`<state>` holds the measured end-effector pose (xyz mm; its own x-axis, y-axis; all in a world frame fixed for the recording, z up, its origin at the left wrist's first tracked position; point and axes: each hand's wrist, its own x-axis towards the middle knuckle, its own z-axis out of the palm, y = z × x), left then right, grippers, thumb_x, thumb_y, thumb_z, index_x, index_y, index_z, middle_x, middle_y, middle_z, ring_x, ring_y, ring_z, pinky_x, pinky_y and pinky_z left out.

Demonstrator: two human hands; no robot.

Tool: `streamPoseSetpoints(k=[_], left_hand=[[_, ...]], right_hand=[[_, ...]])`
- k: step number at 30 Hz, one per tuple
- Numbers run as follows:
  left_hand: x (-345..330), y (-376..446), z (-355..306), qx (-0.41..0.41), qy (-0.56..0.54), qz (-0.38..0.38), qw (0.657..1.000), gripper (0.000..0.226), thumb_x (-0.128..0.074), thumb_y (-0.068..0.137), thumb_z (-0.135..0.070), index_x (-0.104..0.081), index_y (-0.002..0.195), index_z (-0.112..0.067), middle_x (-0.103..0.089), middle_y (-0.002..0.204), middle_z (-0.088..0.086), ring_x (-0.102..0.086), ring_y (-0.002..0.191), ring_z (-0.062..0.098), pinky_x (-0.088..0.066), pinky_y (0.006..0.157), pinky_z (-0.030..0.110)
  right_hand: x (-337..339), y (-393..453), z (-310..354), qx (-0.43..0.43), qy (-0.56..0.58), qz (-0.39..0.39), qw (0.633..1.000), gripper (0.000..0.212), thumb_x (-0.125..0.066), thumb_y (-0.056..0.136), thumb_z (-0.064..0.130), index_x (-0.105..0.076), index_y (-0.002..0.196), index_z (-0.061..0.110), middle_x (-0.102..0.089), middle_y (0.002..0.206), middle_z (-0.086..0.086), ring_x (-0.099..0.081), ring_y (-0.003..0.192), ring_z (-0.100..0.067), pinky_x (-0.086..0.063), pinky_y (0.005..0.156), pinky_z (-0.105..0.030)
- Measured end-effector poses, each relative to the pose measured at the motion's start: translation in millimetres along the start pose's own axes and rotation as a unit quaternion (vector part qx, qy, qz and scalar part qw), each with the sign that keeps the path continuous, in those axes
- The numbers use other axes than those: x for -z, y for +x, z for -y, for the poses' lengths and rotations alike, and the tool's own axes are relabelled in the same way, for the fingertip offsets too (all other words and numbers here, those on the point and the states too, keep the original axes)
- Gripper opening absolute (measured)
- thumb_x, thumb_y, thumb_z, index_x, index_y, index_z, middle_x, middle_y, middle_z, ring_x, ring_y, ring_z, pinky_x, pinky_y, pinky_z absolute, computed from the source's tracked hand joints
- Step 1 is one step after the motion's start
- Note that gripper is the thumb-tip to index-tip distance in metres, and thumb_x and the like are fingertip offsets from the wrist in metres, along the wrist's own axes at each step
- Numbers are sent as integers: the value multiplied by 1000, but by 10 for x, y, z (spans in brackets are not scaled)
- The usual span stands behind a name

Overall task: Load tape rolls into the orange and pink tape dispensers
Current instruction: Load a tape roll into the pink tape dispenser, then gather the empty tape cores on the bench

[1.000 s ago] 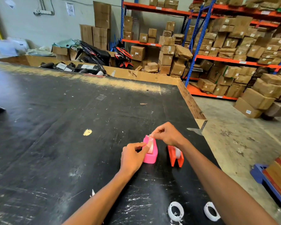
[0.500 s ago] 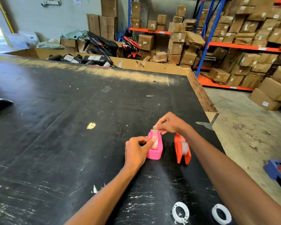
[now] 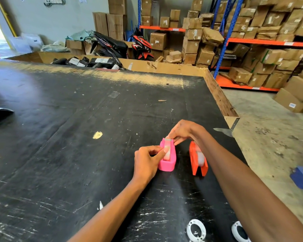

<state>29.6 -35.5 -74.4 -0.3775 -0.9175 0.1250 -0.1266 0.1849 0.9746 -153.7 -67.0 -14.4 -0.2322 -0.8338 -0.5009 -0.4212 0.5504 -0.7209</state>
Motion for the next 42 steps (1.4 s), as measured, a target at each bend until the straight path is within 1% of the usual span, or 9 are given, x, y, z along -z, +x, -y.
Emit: streamPoseSetpoints(k=[10,13,16,22,25,28,31,36,42], left_hand=[[7,-23,-58,0,18,-4,1000,16,-73,81,-28,-80,84,-13,-78,78,-4,-74,79,10,-59,76,26],[27,-10,-79,13,48,2,999,17,-72,82,-30,-80,86,-16,-76,77,-8,-72,76,6,-59,77,28],[57,-15,-148,31,73,15,997,22,-68,83,-35,-79,90,-17,-76,81,-7,-70,78,6,-58,80,29],[138,-70,-269,-16,171,-3,985,43,-64,84,-44,-68,115,-15,-58,134,4,-48,128,18,-39,103,30],[174,-187,-380,-80,200,4,976,33,-66,84,-35,-70,110,-16,-54,138,5,-41,131,17,-28,96,21],[130,-411,-489,-133,200,52,969,24,-69,82,-24,-71,102,-11,-63,121,3,-51,118,19,-37,95,25],[62,-675,-558,-161,197,155,955,23,-73,79,-27,-72,97,-14,-68,103,-2,-59,102,14,-46,95,32],[-16,-1009,-563,-165,272,328,889,60,-68,69,-61,-65,117,-25,-63,120,-10,-53,113,6,-45,98,28],[-73,-1234,-556,-196,382,373,822,70,-69,71,-60,-56,130,-25,-55,120,-3,-48,118,14,-42,97,29]], right_hand=[[-15,-34,50,-25,-3,1,1000,24,-64,86,0,-67,107,-9,-74,60,0,-69,72,-14,-60,78,-25],[-43,-49,16,-38,-1,-19,999,20,-55,92,2,-64,106,-9,-70,80,-14,-66,68,-18,-60,62,-24],[-64,-123,-32,-22,-29,-63,997,28,-47,98,11,-63,79,-1,-59,68,-12,-62,51,-12,-55,47,-20],[39,-615,-216,79,-119,-181,973,30,-52,92,14,-63,64,9,-60,61,-4,-52,50,-10,-45,47,-19],[76,-1024,-360,127,-203,-208,948,30,-56,88,19,-68,68,1,-63,61,-7,-53,56,-12,-43,56,-25],[90,-1443,-584,142,-220,-199,944,30,-57,87,20,-66,69,-2,-55,55,-5,-46,55,-12,-41,60,-32],[8,-1897,-796,111,-267,-156,944,19,-61,88,22,-74,86,9,-66,70,4,-54,62,-6,-44,67,-24],[-182,-2370,-1145,23,-327,-72,942,39,-66,85,37,-64,117,16,-70,101,-6,-59,86,-15,-45,76,-27],[-438,-2549,-1437,5,-331,-101,938,63,-73,78,38,-50,133,18,-61,117,-6,-53,94,-18,-45,81,-32]])
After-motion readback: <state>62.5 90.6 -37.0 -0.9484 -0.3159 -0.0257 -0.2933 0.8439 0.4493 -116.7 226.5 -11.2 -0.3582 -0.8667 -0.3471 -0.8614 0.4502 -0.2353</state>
